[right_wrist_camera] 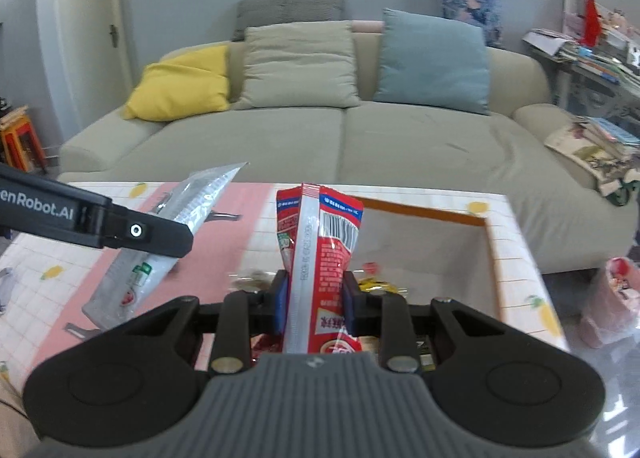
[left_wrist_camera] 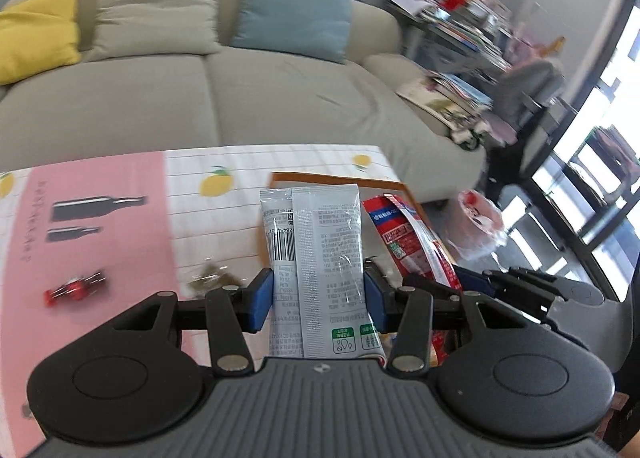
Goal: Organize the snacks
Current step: 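Carry the white sachet and red packs into the orange box and open both tools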
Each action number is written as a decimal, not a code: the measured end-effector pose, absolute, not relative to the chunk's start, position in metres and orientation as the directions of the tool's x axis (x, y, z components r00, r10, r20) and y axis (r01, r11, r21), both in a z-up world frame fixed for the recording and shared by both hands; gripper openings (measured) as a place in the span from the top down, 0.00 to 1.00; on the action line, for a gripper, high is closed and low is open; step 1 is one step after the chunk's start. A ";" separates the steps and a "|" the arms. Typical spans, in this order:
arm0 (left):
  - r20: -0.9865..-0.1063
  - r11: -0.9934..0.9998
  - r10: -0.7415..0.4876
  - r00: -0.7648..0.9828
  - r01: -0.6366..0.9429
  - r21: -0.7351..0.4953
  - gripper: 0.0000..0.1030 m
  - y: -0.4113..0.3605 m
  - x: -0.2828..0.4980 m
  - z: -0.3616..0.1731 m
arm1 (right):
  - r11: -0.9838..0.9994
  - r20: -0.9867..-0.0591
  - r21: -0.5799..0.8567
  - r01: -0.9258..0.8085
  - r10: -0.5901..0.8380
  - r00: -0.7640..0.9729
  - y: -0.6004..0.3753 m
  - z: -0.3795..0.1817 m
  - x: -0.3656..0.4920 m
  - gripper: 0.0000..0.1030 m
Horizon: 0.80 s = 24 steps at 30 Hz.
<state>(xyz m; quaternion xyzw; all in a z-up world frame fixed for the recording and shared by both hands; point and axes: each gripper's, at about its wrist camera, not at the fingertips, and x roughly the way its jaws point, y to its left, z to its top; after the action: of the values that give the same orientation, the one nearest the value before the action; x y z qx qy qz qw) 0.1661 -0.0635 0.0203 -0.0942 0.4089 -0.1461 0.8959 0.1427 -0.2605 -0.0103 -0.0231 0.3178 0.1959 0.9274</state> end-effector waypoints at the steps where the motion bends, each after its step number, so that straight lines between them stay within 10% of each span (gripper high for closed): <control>1: -0.708 0.936 -0.351 0.613 0.203 -0.288 0.47 -0.071 0.173 0.020 | 0.926 -0.602 0.077 -0.371 0.340 0.723 -0.266 -0.010 0.148 0.76; 24: -0.878 0.920 -0.359 0.316 0.282 -0.274 0.47 -0.147 0.326 -0.052 | 0.913 -0.824 -0.054 -0.403 0.187 0.535 -0.310 -0.077 0.282 0.75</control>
<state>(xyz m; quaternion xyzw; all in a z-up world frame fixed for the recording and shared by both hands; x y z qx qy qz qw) 0.3255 -0.1467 -0.0522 -0.0349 0.5503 -0.1975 0.8105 0.2818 -0.3101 -0.0769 -0.1197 0.4510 0.1702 0.8679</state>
